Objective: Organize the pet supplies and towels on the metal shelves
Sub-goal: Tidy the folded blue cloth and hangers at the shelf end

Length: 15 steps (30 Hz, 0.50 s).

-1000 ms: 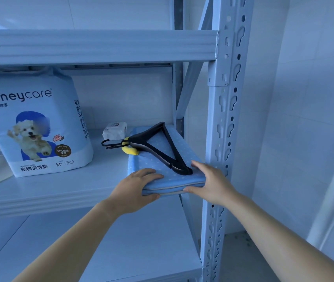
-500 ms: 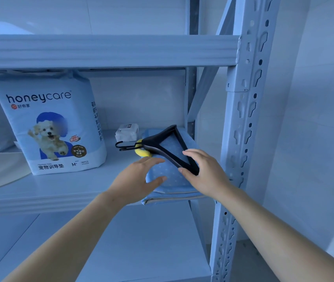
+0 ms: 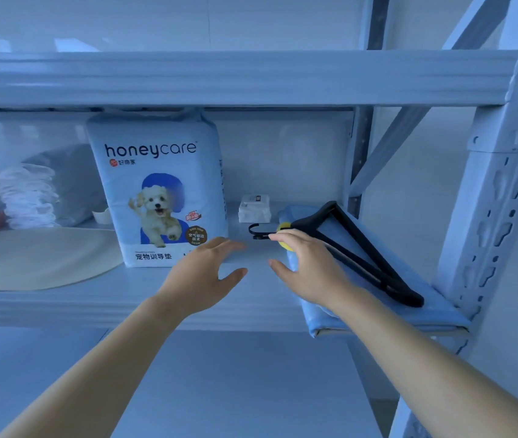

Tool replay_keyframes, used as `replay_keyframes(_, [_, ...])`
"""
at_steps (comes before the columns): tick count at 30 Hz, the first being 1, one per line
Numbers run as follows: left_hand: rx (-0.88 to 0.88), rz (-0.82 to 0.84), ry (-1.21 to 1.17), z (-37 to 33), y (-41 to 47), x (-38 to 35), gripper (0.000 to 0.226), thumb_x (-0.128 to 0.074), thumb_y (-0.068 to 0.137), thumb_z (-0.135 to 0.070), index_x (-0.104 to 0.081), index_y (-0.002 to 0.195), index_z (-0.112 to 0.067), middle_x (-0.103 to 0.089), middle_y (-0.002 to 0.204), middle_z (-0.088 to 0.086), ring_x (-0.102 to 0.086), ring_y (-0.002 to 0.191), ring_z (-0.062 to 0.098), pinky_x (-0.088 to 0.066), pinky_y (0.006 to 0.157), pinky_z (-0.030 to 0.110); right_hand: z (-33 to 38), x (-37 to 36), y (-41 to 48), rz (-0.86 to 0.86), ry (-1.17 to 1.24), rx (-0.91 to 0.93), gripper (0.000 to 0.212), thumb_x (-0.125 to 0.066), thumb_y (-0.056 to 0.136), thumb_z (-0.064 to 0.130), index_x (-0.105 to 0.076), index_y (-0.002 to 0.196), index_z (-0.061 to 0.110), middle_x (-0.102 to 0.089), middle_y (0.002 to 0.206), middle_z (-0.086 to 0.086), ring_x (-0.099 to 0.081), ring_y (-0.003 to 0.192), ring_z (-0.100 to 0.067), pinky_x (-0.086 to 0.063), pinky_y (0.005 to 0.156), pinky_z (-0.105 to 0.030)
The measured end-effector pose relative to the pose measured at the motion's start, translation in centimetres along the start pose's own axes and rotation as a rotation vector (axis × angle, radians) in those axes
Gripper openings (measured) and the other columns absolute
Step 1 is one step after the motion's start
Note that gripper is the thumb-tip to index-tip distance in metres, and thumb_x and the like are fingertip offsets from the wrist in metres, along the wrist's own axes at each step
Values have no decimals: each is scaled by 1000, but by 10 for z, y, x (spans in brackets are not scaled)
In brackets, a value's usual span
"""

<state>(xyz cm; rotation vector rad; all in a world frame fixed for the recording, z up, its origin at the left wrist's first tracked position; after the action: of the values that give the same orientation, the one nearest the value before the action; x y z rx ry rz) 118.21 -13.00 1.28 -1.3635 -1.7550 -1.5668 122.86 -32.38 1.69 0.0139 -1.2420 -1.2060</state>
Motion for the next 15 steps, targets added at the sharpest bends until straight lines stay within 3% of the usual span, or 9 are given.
replay_keyframes(5, [48,-23,57,58,-10,24,37,-56,88,-40,-52,125,-36,-48,130,-20,-52,110,7,-46,84,26,26,-46,34,32,-19,31,45,-60,89,30,-51,130,15,-49,134,5,-44,124,-10,-30,96,-13])
replay_keyframes(11, [81,-77,86,127,-14,46,38,-61,86,-35,-54,123,-36,-43,131,-19,-52,110,10,-50,84,34,45,-95,66,47,-10,18,47,-60,89,32,-48,132,18,-40,140,6,-38,129,-10,-31,102,-19])
replay_keyframes(15, [98,-155,179,163,-8,57,45,-64,84,-32,-50,127,-35,-29,145,-12,-40,126,15,-52,78,35,52,-115,84,13,-45,-23,54,-59,89,35,-41,138,20,-25,150,7,-29,136,-10,-31,103,-23])
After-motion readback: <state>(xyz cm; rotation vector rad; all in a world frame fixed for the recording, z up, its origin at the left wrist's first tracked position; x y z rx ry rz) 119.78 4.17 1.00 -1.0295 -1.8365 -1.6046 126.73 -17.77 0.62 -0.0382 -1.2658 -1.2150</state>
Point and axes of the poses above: each hand's wrist, its own y-axis towards the middle knuckle, its own x-axis out of the back of the hand, z = x × y, the point moved 1 cm from there along y, towards the middle knuckle
